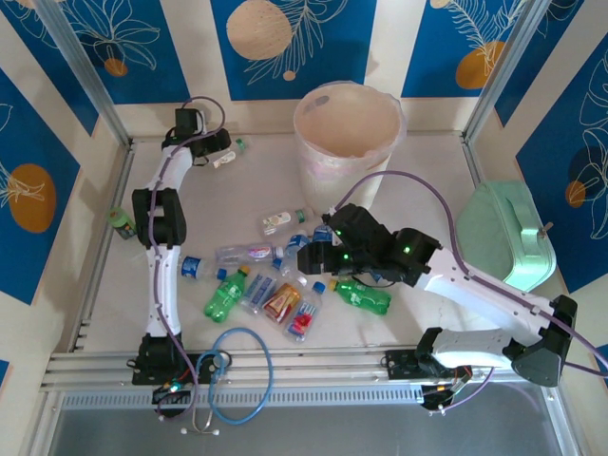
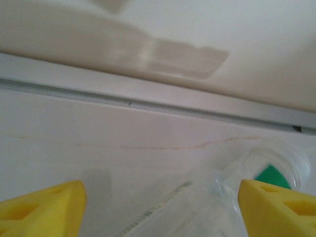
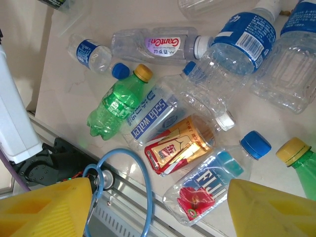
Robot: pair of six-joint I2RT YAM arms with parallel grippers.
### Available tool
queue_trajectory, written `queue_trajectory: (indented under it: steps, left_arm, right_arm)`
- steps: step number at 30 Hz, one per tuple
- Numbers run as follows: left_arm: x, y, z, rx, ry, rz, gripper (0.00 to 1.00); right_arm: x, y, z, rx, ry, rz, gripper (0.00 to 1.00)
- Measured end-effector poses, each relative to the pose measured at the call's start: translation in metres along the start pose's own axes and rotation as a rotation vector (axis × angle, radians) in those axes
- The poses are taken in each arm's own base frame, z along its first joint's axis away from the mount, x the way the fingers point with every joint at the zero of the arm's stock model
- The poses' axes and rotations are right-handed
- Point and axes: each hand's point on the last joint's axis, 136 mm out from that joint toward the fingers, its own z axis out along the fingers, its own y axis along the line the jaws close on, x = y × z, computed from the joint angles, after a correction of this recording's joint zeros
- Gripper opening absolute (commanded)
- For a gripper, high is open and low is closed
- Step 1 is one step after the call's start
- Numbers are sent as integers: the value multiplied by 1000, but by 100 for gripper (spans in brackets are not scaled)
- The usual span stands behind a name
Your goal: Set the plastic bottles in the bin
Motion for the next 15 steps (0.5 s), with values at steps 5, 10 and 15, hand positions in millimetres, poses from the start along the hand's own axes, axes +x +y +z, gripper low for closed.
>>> queue_trajectory:
  steps: [5, 10, 15]
  left_arm:
    - [22, -22, -1, 14, 57, 69, 84]
    - [28, -45, -5, 36, 76, 124, 85]
    - [34, -58, -8, 18, 91, 170, 88]
  right_arm:
    - [-2, 1, -5, -9, -18, -1, 73]
    - [-3, 2, -9, -18, -29, -3, 74]
    - [-3, 2, -14, -25, -45, -7, 74]
